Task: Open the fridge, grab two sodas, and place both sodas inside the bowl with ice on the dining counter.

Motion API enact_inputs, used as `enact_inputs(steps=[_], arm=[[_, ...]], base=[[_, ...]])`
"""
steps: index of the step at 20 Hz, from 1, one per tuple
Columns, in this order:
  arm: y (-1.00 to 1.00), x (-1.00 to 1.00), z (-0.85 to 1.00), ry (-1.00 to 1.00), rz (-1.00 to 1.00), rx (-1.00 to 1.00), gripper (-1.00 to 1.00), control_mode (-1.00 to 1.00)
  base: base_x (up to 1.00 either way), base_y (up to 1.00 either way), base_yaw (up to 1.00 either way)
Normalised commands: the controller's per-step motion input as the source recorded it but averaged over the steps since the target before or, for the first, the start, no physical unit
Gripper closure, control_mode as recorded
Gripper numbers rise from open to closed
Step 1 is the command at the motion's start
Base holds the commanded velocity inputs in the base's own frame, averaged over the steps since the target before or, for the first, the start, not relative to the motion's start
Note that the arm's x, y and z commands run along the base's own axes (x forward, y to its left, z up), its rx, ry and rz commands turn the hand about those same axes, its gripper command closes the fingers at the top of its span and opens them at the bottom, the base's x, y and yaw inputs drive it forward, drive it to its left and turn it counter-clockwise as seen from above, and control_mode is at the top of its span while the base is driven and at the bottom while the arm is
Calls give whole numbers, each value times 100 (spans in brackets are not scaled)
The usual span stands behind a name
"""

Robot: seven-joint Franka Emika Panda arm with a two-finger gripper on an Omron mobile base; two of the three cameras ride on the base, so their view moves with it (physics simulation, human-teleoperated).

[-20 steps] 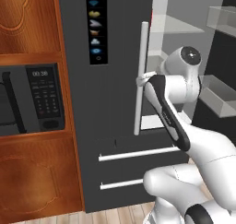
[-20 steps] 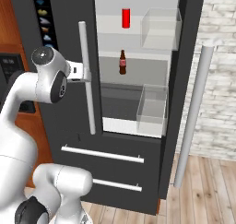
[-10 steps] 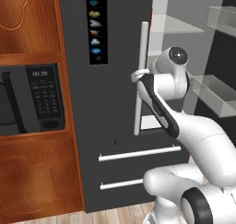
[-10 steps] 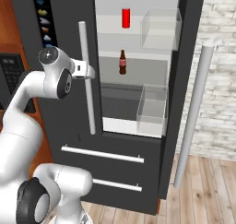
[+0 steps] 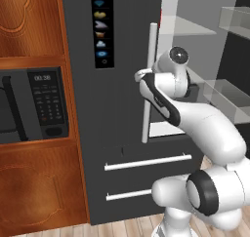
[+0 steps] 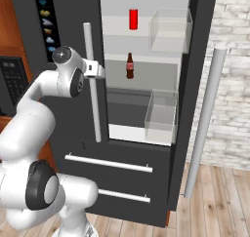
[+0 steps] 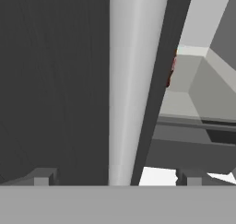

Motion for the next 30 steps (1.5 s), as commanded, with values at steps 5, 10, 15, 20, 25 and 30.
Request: enact_inputs(steps=[5,10,15,20,25,30], arm=[[0,46,-4,0,-1,1,-100,-100],[0,46,-4,0,0,3,-100,-100],[0,47,-4,0,0,3,100,-100],[2,19,0,0,0,3,100,-100],[19,-39,0,1,9,0,100,-100],[35,-88,-3,6,9,0,100,-100]], base=[[0,0,0],[0,0,0],[0,0,0],[0,0,0],[0,0,0],[0,0,0]])
